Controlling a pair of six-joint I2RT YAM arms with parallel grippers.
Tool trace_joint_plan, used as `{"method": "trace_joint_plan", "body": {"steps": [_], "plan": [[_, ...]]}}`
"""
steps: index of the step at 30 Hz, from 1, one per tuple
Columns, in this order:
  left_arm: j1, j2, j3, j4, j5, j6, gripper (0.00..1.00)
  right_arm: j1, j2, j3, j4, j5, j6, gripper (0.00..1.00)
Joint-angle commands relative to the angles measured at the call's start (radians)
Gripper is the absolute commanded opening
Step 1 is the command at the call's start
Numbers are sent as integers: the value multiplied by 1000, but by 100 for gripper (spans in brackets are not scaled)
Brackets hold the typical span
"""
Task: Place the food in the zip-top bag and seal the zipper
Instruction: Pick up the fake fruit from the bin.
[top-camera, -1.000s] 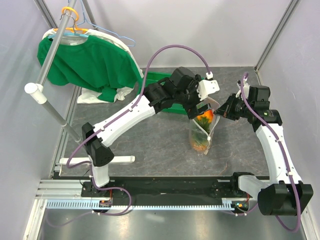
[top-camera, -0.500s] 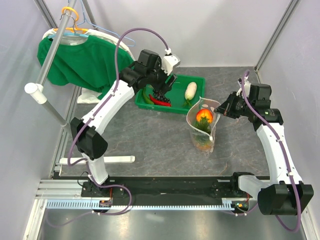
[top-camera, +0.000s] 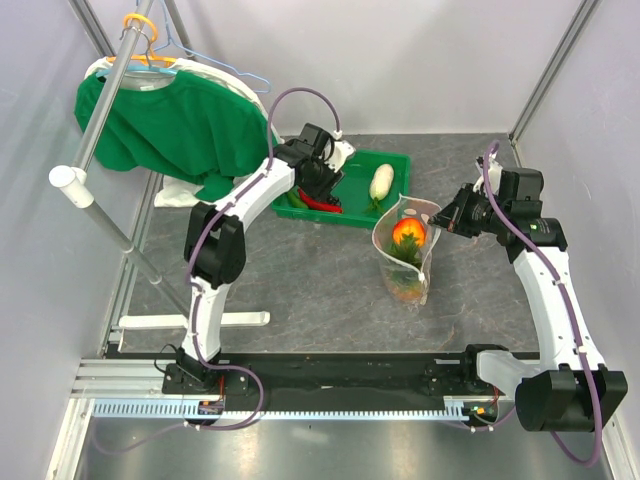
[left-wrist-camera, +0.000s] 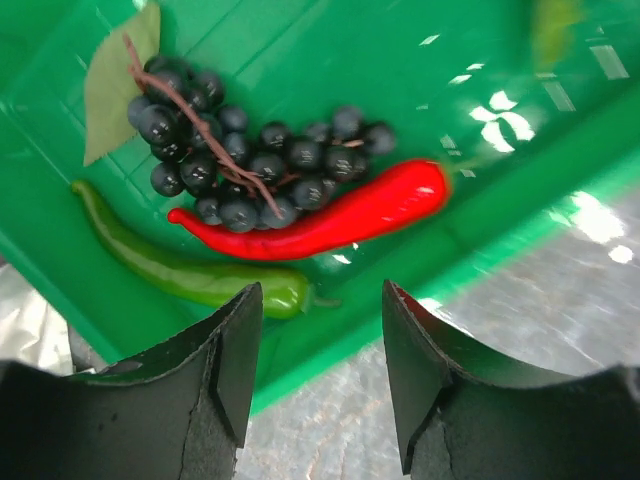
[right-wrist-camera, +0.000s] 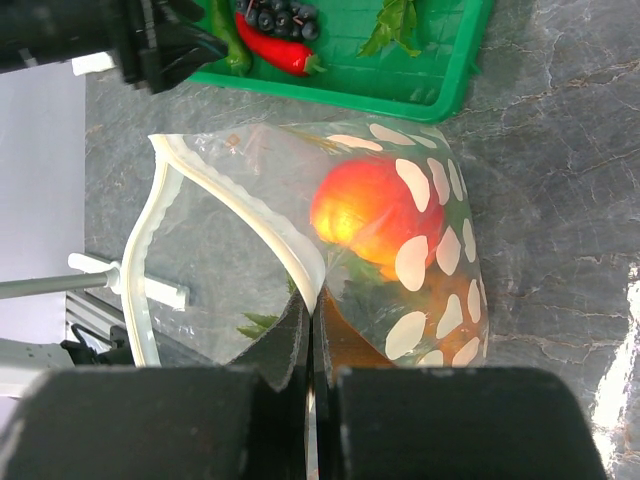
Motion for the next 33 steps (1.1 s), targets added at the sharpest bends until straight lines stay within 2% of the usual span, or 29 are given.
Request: {"method": "trace_joint_plan", "body": {"steps": [1, 8, 12, 19, 22, 24, 29, 33], "plan": [[33, 41, 91, -1, -45, -78, 57, 1, -25, 2, 26, -2, -16, 0], [58, 124, 152, 2, -62, -114, 66, 1, -19, -4, 24, -3, -19, 0], [79, 95, 117, 2, -40, -83, 65, 1, -29, 2, 21, 2, -28, 0], [119, 9, 33, -60, 23, 297, 65, 1, -26, -7, 18, -11, -28, 0], [122, 18, 42, -71, -15, 426, 66, 1, -22, -12, 23, -17, -22, 0], [122, 39, 61, -73, -52, 449, 65, 1, -22, -10, 26, -18, -16, 0], [128, 55, 86, -44, 112, 414, 65, 1, -25, -12, 30, -15, -17, 0], [125, 131, 228, -50, 184, 142, 66, 1, -28, -15, 29, -14, -20, 0]]}}
